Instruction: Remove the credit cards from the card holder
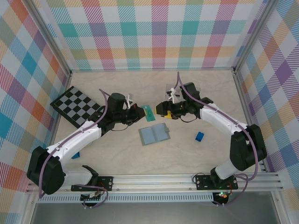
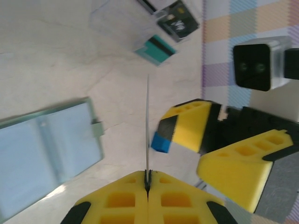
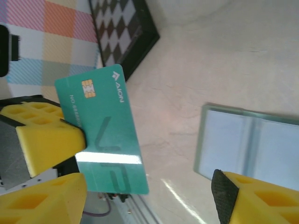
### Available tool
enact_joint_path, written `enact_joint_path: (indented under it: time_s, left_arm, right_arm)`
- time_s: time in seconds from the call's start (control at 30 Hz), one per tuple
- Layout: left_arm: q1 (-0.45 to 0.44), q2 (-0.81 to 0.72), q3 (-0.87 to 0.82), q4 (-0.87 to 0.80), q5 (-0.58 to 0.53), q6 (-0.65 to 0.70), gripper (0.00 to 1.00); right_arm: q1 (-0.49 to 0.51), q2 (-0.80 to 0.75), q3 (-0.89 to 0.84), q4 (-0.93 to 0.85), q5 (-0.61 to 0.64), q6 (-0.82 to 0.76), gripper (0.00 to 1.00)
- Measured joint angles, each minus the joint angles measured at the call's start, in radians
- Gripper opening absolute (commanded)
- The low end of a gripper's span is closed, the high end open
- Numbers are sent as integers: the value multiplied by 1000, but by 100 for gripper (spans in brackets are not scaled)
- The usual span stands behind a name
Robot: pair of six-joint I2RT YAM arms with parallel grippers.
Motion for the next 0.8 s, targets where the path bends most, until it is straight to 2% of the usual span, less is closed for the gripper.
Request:
enact_joint_path:
  time_s: [0.27,0.5,0.63,0.8]
  left_arm:
    - [24,0,-49,173,91,-68,0]
    - [29,0,-79,249,126,-114,0]
    - [32,2,-89,278,141,-133,0]
    - [35,3,-89,301,150,-151,0]
  right_arm:
    - [-30,5,12,49,-142,81,65]
    - [-35,19,48,63,-206,106,54]
    - [-35,42,63,77,-225,124,46]
    - [-35,73,87,90,-234,142,27]
